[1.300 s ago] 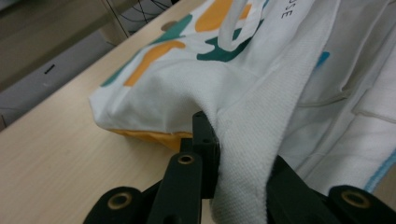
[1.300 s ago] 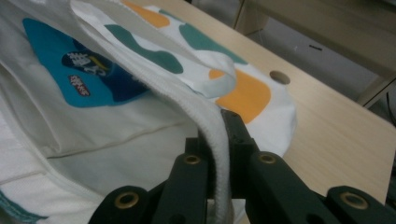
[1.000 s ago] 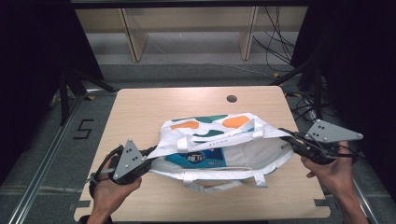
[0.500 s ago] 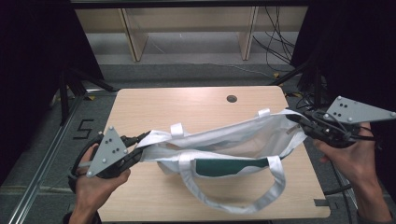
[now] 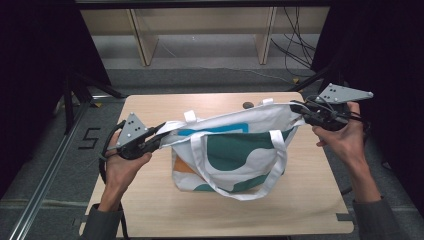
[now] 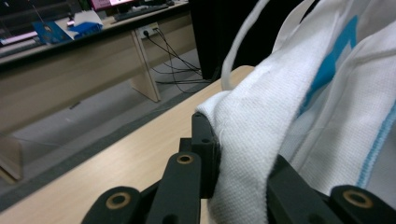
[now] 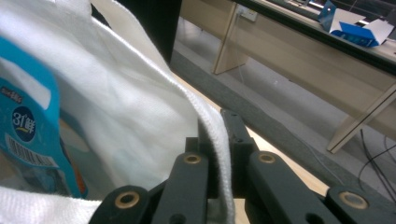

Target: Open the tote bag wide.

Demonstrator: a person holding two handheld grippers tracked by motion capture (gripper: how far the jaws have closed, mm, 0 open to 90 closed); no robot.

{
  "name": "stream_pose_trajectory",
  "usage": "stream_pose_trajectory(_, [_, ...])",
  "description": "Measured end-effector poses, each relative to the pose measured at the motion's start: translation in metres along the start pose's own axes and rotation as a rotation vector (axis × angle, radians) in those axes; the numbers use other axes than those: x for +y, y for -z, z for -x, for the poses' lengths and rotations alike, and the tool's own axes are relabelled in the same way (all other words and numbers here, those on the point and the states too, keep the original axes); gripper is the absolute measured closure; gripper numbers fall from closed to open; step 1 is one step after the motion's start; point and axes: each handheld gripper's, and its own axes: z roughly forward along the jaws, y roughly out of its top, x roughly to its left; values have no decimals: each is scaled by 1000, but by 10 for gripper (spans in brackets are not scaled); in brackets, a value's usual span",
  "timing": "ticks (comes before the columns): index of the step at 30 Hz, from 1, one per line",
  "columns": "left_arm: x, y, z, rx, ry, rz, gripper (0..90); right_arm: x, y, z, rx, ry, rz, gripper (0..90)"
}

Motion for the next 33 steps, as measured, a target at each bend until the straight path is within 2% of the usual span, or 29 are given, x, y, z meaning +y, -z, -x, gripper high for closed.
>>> stream_pose_trajectory(3, [-6,-1,-1,-3,8,-9,818,-4,-2,-1,-3,-2,3,883])
stream_pose_trajectory(4, [-13,-4,-1,4,12,-30,815,-8,-5,-3,4,4,-21,883])
stream_pose_trajectory(5, [-13,-4,-1,4,12,-30,812,-8,-5,-3,4,4,-21,883])
stream_pose_trajectory(6, [-21,-8,-2,-1,21,-42,808,-13,-9,-6,7,21,-58,883])
stream_pose_trajectory(8, [-26,-10,-3,-1,25,-51,804,-17,-11,-8,6,26,-61,883])
stream_pose_trajectory(10, [-34,-15,-5,-12,17,-54,780,-31,-20,-11,30,13,-87,882])
stream_pose_trajectory(11, [-42,-21,-5,-33,23,-85,764,-37,-23,-11,35,8,-98,882])
stream_pose_trajectory(13, [-44,-23,-5,-38,38,-94,752,-42,-27,-11,40,4,-104,881])
stream_pose_trajectory(14, [-46,-27,-7,-46,51,-101,751,-52,-34,-10,45,-15,-108,881])
stream_pose_trajectory(16, [-46,-31,-8,-58,108,-97,752,-55,-36,-10,44,-24,-107,881])
stream_pose_trajectory(17, [-41,-31,-9,-48,129,-70,748,-58,-37,-8,65,-56,-121,880])
stream_pose_trajectory(19, [-36,-28,-10,-38,130,-53,756,-58,-37,-7,72,-65,-120,880])
stream_pose_trajectory(20, [-30,-26,-11,-38,123,-25,756,-58,-36,-6,57,-62,-101,879])
stream_pose_trajectory(22, [-18,-22,-13,-31,121,-4,752,-53,-33,-6,70,-80,-89,863])
stream_pose_trajectory(24, [-12,-27,-18,-13,132,-31,751,-50,-36,-5,63,-72,-58,837])
stream_pose_trajectory(25, [-12,-27,-18,-13,132,-31,752,-50,-36,-5,63,-72,-58,837])
stream_pose_trajectory(26, [-15,-35,-21,-9,158,-44,758,-47,-38,-7,65,-74,-82,825])
stream_pose_trajectory(27, [-15,-35,-21,-9,158,-44,763,-47,-38,-7,65,-74,-82,825])
stream_pose_trajectory(29, [-26,-47,-25,-2,164,-108,774,-46,-41,-10,44,-27,-107,840])
stream_pose_trajectory(30, [-32,-51,-26,-12,189,-121,779,-47,-43,-11,27,-24,-97,845])
stream_pose_trajectory(32, [-46,-60,-27,-50,238,-141,798,-51,-43,-11,52,-30,-124,859])
stream_pose_trajectory(33, [-46,-60,-27,-50,238,-141,803,-51,-43,-11,52,-30,-124,859])
